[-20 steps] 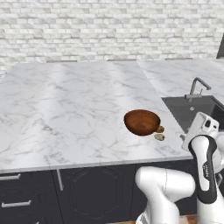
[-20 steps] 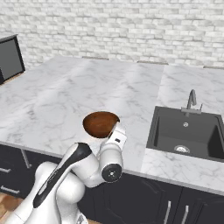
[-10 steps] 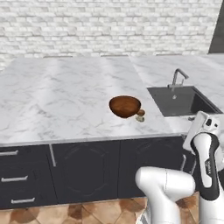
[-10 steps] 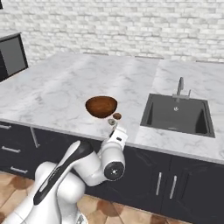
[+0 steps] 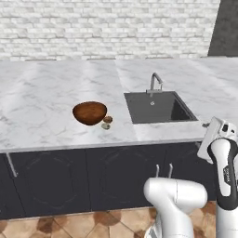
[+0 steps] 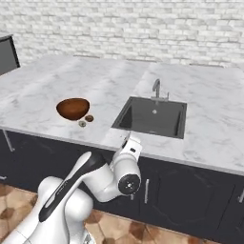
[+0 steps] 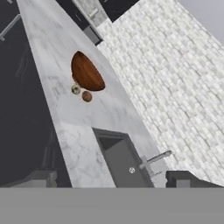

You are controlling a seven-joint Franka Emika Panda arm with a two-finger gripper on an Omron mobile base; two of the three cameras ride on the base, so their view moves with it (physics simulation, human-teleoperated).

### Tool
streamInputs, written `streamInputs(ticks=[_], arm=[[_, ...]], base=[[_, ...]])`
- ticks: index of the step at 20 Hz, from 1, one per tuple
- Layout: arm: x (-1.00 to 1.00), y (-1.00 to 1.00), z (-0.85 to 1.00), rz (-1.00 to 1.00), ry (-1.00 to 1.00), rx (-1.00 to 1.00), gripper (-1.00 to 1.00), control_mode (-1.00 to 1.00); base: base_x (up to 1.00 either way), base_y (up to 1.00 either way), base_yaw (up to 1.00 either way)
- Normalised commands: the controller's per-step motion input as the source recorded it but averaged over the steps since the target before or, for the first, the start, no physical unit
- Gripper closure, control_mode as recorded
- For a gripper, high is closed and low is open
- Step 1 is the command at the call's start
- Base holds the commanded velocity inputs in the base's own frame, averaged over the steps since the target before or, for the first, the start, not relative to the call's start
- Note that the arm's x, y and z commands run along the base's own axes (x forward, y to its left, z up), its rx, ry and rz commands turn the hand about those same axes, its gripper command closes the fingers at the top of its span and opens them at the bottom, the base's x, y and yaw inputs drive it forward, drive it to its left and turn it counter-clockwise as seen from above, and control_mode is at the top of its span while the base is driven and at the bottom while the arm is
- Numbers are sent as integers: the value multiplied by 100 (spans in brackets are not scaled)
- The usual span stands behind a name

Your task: Gather the eggs and milk located in the vicinity of the sink area and place them right next to the bowl.

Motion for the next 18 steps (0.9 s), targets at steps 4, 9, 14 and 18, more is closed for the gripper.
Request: streamInputs(ticks=[4,9,14,18], arm=[[0,0,0,0,0,0,-100,100],[0,0,0,0,0,0,-100,100],[0,0,0,0,0,0,-100,100],[0,0,0,0,0,0,-100,100]], base=[[1,-100,0],[0,-100,0],[0,-100,0],[0,-100,0]])
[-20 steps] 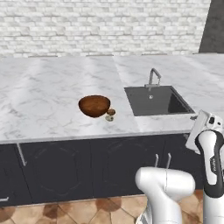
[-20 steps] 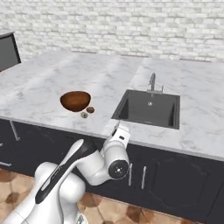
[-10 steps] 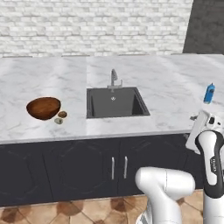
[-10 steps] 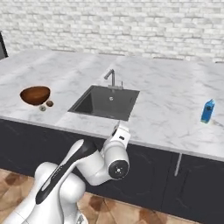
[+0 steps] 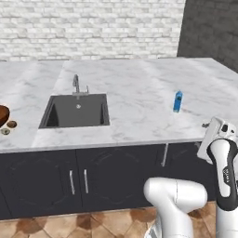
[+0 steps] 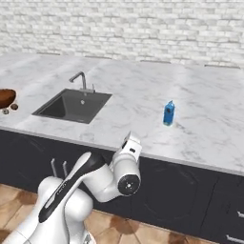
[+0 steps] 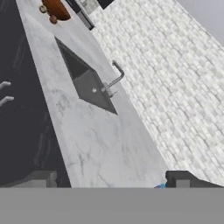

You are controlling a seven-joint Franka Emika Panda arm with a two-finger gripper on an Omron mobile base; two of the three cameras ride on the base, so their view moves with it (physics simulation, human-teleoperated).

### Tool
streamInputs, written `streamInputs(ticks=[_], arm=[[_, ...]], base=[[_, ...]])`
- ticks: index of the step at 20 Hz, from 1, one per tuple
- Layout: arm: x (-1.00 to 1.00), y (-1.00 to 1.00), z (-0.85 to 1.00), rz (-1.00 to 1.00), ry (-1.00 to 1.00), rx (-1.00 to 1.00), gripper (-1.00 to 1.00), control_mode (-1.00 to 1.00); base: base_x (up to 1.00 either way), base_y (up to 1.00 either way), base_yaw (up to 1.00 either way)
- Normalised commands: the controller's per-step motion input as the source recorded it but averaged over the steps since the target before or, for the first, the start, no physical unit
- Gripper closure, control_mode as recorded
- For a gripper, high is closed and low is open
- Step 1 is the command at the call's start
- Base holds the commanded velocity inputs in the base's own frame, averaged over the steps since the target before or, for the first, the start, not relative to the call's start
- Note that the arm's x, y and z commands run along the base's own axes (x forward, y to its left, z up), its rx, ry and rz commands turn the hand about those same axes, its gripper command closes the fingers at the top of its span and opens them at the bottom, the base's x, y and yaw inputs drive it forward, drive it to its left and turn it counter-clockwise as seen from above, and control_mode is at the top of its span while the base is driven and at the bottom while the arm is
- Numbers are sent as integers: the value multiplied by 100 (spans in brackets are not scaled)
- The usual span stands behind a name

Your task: Gather the eggs and milk located in the vicinity of the sink area and place them right next to the bowl.

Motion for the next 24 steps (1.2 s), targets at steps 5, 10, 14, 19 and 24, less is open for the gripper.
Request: streamInputs(ticks=[5,10,14,19,24], arm=[[0,0,0,0,0,0,-100,100],[0,0,0,0,0,0,-100,100],[0,0,0,0,0,0,-100,100],[0,0,0,0,0,0,-100,100],[0,0,0,0,0,0,-100,100]], base=[[14,-85,0],[66,-33,-1],[86,-1,-4],[64,0,-4],[26,0,-3]])
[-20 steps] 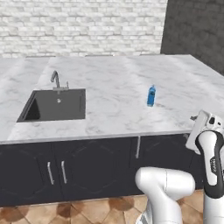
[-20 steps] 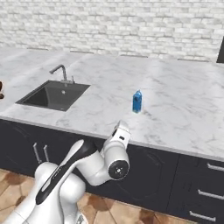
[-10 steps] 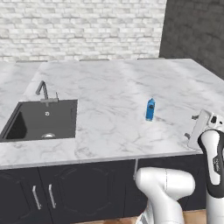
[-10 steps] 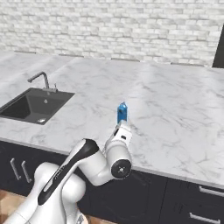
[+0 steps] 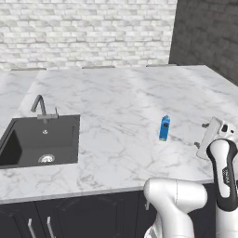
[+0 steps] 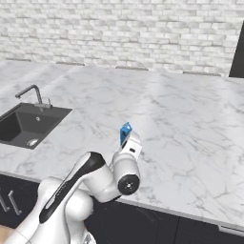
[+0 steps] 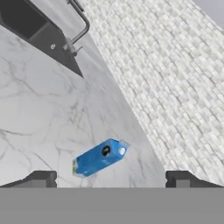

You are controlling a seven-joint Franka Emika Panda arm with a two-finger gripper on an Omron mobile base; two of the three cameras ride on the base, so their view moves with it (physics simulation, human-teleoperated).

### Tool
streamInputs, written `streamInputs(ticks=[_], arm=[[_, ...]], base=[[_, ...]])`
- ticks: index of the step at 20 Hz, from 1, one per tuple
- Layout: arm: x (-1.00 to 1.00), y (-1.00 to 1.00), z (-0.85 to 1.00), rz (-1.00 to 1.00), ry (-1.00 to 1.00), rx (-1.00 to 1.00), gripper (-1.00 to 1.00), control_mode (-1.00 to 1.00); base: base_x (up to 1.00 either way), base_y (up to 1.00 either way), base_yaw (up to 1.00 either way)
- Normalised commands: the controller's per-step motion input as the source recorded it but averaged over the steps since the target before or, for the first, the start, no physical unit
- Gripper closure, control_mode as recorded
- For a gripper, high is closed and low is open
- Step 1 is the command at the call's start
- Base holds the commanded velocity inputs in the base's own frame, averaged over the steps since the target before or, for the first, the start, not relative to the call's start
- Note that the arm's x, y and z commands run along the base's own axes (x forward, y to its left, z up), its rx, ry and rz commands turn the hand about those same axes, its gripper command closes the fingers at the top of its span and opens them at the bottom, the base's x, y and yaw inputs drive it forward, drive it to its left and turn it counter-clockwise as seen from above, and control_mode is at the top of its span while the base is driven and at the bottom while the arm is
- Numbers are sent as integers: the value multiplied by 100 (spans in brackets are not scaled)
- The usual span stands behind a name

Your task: Gather the eggs and milk located in the vicinity of the sink area and place them right next to the bowl.

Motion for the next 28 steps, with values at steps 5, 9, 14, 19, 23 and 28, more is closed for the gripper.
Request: streamInputs(ticks=[5,9,14,19,23,28], arm=[[0,0,0,0,0,0,-100,-100],[19,0,0,-1,10,0,-100,-100],[63,-5,0,-5,29,3,-100,-100],[69,-30,8,-8,43,23,-100,-100],[59,-38,13,-6,46,37,-100,-100],[41,-30,2,-1,34,30,-100,-100]], base=[[3,0,0],[0,0,0],[0,0,0],[0,0,0],[0,0,0],[0,0,0]])
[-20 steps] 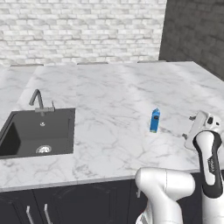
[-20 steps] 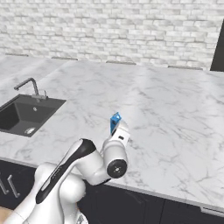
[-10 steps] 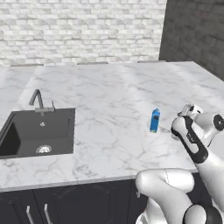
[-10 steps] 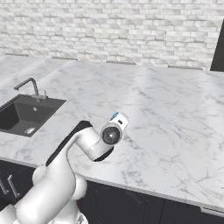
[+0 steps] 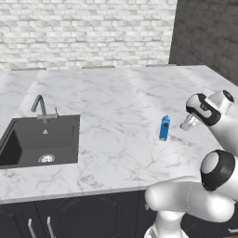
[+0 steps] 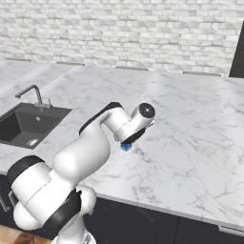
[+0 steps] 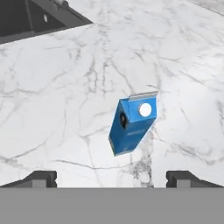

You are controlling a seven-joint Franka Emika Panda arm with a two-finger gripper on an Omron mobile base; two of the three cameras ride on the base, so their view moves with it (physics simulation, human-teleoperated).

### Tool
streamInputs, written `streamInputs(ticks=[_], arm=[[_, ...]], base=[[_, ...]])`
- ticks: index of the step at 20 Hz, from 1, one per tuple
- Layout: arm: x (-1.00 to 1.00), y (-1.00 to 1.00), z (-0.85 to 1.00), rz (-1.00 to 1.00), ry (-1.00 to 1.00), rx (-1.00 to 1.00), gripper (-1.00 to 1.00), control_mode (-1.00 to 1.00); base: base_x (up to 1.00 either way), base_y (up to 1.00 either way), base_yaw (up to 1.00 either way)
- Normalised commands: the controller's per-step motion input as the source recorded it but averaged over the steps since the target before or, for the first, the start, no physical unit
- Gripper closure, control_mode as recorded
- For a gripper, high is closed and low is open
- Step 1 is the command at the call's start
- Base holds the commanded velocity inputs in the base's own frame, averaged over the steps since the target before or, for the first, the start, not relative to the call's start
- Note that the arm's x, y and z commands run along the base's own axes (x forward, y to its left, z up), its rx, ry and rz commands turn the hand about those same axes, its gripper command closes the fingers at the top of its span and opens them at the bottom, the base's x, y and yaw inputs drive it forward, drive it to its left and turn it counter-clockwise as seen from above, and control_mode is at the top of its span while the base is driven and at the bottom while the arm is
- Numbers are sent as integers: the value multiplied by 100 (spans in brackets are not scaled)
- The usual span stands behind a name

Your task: Gather the eggs and milk located in the vicinity of the sink area and place them right next to the bowl.

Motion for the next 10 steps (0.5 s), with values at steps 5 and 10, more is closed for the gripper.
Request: streamInputs(ticks=[5,10], arm=[[17,-6,0,0,14,17,-100,-100],[31,0,0,-3,2,3,-100,-100]], base=[[0,0,0],[0,0,0]])
